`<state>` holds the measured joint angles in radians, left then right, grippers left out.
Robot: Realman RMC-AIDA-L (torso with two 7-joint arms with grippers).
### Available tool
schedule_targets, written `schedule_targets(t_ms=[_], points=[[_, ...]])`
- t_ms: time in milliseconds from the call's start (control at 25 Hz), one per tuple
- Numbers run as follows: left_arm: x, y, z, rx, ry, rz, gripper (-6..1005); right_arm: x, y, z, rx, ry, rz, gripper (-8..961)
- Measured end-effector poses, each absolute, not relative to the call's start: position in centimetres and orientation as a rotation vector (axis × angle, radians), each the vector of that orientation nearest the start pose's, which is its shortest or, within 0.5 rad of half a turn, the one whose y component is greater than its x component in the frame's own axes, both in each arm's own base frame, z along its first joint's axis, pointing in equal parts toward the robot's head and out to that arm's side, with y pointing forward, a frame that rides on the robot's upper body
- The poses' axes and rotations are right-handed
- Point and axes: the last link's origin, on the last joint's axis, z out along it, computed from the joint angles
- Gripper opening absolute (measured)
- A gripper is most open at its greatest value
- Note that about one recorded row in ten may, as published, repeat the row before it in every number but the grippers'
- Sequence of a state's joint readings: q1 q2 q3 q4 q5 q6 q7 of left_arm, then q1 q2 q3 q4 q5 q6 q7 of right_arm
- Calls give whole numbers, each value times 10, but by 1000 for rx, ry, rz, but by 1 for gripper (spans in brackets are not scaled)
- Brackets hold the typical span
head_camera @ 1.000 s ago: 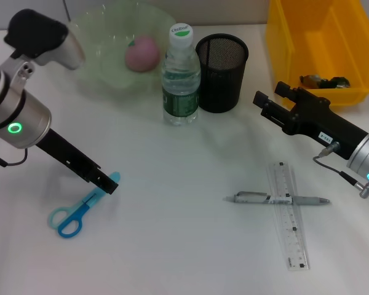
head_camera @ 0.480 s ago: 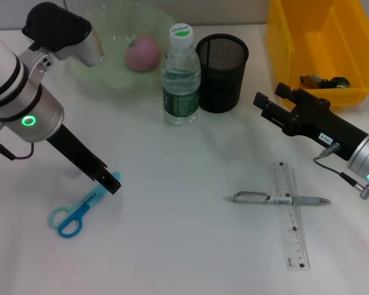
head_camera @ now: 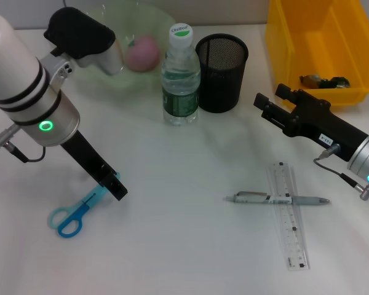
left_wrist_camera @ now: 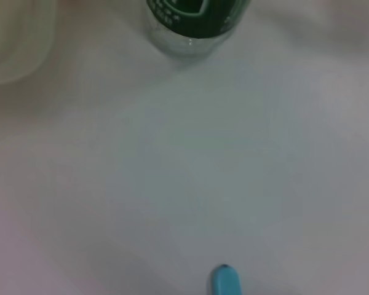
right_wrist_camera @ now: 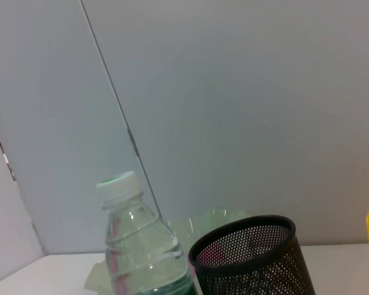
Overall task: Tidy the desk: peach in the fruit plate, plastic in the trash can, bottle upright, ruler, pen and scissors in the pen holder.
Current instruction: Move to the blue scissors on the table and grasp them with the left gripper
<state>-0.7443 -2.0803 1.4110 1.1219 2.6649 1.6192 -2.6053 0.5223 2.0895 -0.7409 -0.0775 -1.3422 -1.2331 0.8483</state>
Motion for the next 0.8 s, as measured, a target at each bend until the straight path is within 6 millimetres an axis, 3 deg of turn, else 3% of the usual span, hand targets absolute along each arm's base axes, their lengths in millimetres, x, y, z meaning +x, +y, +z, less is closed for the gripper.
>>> schedule_targets(t_ms=[800], points=[[-179, 355, -33, -2600, -976, 804, 804, 298, 321, -59, -2146, 833, 913, 653]])
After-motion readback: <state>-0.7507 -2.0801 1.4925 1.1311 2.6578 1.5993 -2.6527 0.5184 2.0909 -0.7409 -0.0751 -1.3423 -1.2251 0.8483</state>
